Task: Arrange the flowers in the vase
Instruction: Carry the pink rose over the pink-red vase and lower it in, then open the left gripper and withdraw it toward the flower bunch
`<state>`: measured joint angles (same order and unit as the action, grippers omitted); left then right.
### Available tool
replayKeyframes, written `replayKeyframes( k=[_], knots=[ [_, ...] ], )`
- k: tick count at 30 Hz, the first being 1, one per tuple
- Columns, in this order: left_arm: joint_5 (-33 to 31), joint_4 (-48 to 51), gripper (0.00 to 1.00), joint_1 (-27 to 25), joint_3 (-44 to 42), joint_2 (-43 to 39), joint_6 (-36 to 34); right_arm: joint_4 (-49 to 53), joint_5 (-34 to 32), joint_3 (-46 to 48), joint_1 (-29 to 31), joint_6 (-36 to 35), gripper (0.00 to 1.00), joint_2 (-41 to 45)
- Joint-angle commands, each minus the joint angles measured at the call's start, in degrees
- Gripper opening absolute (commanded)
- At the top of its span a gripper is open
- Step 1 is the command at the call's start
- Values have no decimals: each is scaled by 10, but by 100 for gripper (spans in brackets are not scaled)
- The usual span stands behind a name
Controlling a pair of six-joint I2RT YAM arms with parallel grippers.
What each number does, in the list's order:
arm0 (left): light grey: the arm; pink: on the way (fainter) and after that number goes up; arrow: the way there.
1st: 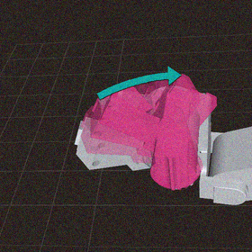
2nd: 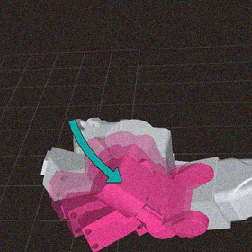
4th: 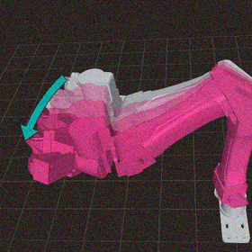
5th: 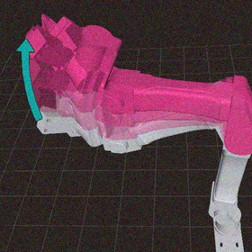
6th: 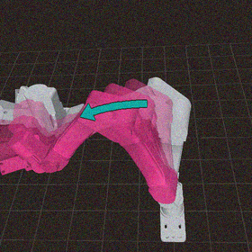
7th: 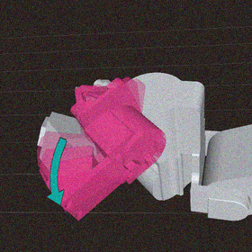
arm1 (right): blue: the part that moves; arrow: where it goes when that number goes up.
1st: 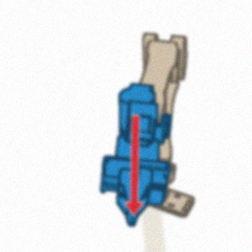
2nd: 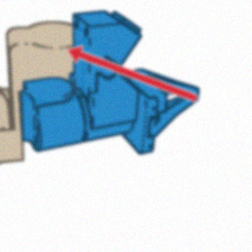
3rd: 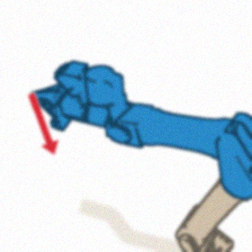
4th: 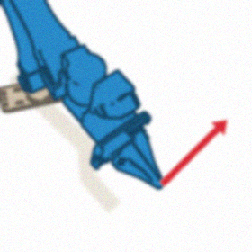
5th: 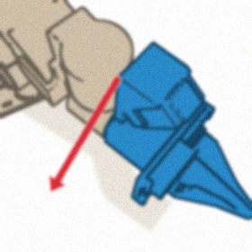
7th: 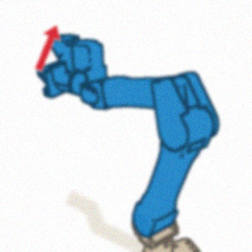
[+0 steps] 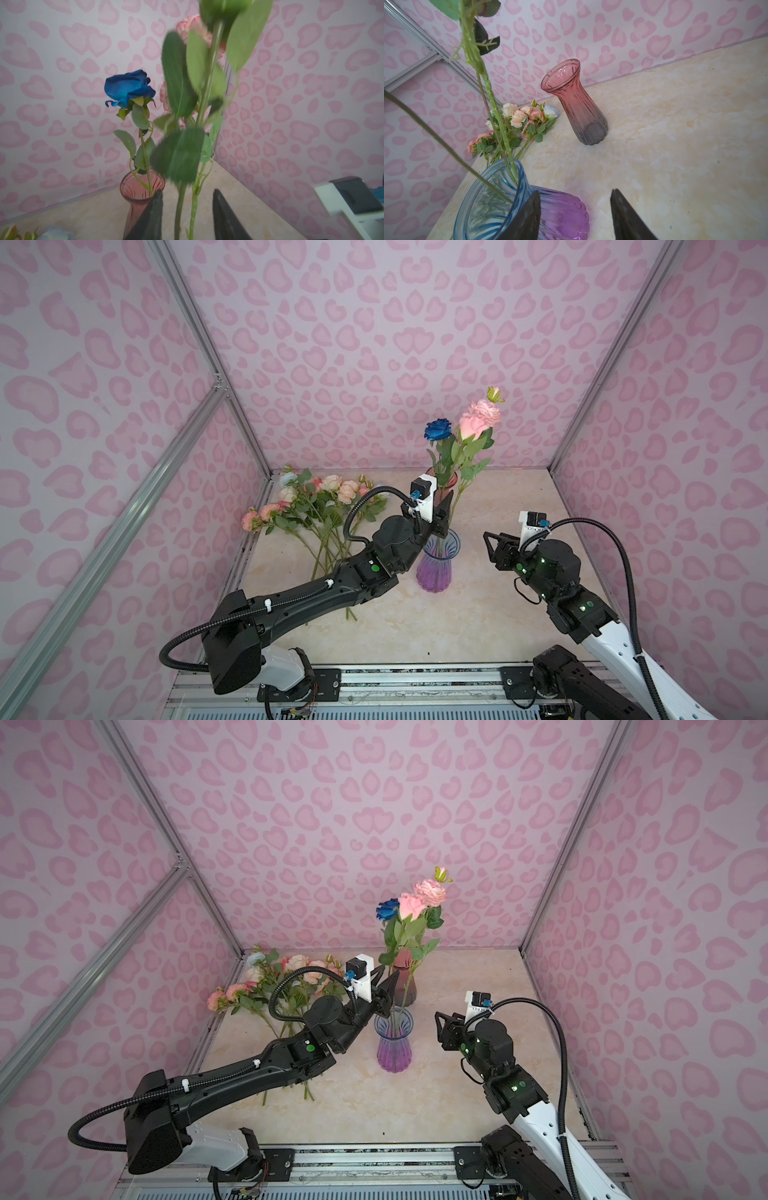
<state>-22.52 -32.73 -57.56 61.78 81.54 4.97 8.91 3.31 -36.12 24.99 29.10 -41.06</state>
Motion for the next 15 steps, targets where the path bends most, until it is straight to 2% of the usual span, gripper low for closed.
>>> replayKeyframes(
  k=[1, 9, 12, 15],
  knots=[
    [-21, 25, 49, -1, -10, -20, 21, -10, 6, 3, 0, -2, 55, -4],
    [-60, 90, 52, -1, -112, -145, 64, -13, 14, 3, 0, 3, 55, -10],
    [-125, 135, 59, -1, -173, -217, 83, -14, 17, 1, 1, 5, 55, -8],
    [-199, 226, 66, 5, -225, -288, 141, -7, 8, -1, 3, 12, 54, -2]
  ],
)
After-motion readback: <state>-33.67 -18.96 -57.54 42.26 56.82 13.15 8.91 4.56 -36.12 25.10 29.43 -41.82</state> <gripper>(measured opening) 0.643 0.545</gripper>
